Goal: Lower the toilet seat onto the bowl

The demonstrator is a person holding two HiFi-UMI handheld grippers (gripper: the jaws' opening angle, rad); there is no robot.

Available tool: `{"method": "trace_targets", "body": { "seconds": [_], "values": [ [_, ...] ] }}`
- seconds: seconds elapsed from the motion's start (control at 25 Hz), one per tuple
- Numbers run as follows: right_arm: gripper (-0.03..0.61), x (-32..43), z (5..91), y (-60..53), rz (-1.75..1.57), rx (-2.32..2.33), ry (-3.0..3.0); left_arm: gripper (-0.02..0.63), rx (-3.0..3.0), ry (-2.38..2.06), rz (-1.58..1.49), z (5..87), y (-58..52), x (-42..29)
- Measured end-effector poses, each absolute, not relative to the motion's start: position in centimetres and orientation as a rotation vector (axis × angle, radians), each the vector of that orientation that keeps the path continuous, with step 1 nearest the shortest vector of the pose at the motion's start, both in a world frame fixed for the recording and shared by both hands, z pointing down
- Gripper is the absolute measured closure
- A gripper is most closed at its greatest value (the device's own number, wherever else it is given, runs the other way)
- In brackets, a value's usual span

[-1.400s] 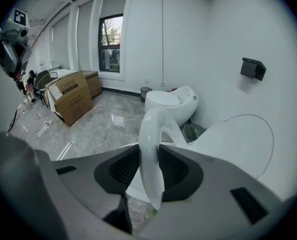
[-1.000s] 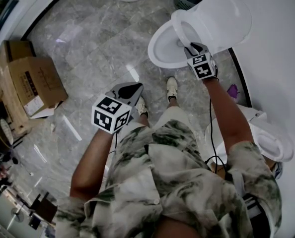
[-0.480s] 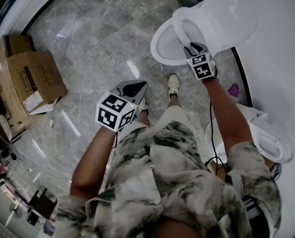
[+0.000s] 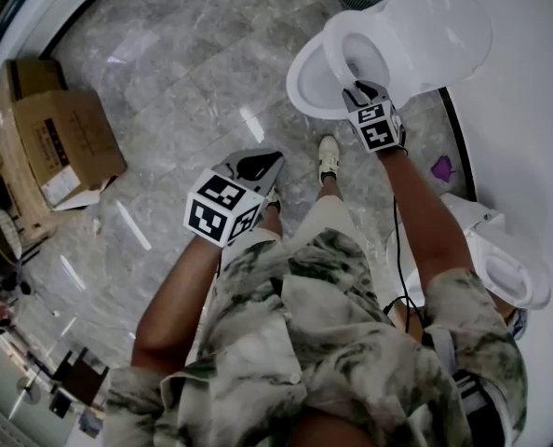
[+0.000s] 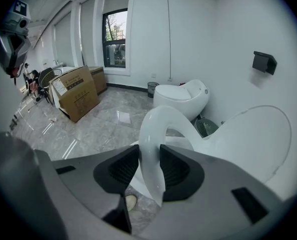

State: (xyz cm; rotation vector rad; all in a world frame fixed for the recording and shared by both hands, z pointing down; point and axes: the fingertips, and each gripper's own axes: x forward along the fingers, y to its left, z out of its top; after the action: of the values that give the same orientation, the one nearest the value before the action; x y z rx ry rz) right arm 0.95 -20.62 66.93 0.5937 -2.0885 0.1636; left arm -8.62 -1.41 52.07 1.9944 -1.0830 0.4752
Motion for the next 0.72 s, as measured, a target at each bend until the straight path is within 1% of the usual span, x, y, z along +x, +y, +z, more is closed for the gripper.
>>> {"method": "trace_targets", "body": {
  "seconds": [0.72],
  "values": [
    [0.430,-0.8,70.3,-18.7,0.247,0.566,-2.087,0.591,1.964,-1.069,0.486,54.3,-1.1,-9.2]
  ]
}}
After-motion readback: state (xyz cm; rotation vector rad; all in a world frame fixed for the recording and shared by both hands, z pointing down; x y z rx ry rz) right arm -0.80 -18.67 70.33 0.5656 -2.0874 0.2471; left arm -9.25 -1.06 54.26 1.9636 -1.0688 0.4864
